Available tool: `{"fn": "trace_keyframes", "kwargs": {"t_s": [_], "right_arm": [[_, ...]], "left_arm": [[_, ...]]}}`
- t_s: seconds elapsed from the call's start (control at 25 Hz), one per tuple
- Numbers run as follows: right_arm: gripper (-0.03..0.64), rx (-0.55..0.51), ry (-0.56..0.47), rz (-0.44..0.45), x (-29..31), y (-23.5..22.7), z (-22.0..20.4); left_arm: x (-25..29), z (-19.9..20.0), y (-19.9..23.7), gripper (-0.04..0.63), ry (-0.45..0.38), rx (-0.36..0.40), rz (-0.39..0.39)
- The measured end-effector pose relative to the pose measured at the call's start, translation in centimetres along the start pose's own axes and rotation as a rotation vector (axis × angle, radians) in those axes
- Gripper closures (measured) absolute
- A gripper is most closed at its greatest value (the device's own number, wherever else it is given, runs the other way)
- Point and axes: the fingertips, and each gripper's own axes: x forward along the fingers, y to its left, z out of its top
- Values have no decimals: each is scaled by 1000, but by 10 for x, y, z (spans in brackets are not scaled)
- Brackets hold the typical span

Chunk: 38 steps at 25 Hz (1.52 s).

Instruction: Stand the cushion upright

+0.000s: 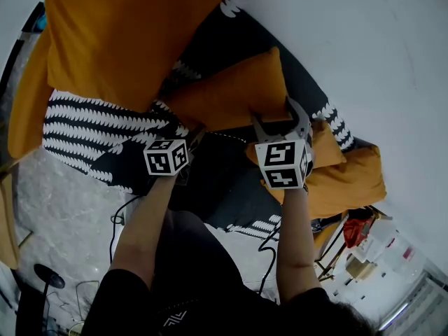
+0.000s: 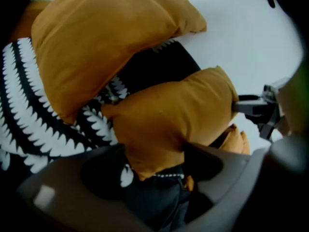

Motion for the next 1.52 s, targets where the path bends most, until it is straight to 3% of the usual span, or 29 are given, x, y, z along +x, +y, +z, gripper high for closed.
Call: {"fn": "trace_keyframes", "kwargs": {"t_s": [0.64, 0.96, 1.16, 1.4, 1.52], "right_arm": [[245, 47, -42, -10, -3, 4, 9], [244, 88, -49, -40, -12, 3, 9], [276, 127, -84, -58, -29, 1, 15], [396, 213, -143, -85, -56, 3, 26], [425, 253, -158, -102, -71, 6, 26]], "left_arm": [[-15, 15, 7, 213, 13, 97, 27], [-28, 31, -2, 218, -21, 127, -4], [-45, 45, -19, 306, -75, 178, -17], [-70, 65, -42, 412, -138, 192, -83], [-84, 73, -55, 456, -157, 209, -113]]}}
